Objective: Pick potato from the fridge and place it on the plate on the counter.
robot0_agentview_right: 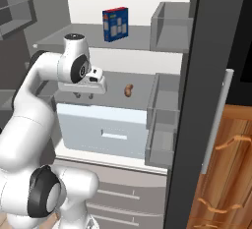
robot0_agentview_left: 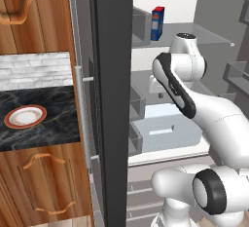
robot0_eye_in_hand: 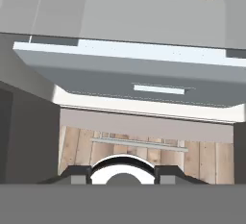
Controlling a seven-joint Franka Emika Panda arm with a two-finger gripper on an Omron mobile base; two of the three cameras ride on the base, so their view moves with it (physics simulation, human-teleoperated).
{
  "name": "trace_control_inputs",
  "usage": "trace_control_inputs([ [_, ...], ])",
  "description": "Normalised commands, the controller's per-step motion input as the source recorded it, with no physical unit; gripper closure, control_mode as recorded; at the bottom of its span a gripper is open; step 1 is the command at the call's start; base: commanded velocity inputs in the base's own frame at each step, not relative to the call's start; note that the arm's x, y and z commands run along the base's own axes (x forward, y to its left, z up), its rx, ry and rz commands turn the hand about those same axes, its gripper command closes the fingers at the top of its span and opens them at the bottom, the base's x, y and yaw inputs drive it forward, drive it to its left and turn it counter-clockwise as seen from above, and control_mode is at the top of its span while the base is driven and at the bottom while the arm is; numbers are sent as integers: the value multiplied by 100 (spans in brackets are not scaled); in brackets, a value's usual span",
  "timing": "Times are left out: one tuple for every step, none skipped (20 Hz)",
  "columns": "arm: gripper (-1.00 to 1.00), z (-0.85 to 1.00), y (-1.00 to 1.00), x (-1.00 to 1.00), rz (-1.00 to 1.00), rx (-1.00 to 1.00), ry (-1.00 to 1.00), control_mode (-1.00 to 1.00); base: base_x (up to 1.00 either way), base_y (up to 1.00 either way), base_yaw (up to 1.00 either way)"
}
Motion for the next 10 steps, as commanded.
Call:
trace_control_inputs([
  [-100, -1, 0, 0, 0, 0, 0, -100, 0, 0, 0],
  [-100, -11, 0, 0, 0, 0, -5, -100, 0, 0, 0],
  [-100, -16, 0, 0, 0, 0, -11, -100, 0, 0, 0],
  [-100, -32, -18, -2, 3, 0, -11, -100, 0, 0, 0],
  [-100, -36, -29, 0, 5, 0, -9, -100, 0, 0, 0],
  [-100, -33, -27, 0, 6, 0, -10, -100, 0, 0, 0],
  [-100, -24, -36, 0, 6, 0, -11, -100, 0, 0, 0],
  [-100, -16, -44, 0, 8, 0, -10, -100, 0, 0, 0],
  [-100, -21, -46, 0, 9, 0, -9, -100, 0, 0, 0],
  [-100, -19, -44, 0, 9, 0, -9, -100, 0, 0, 0],
])
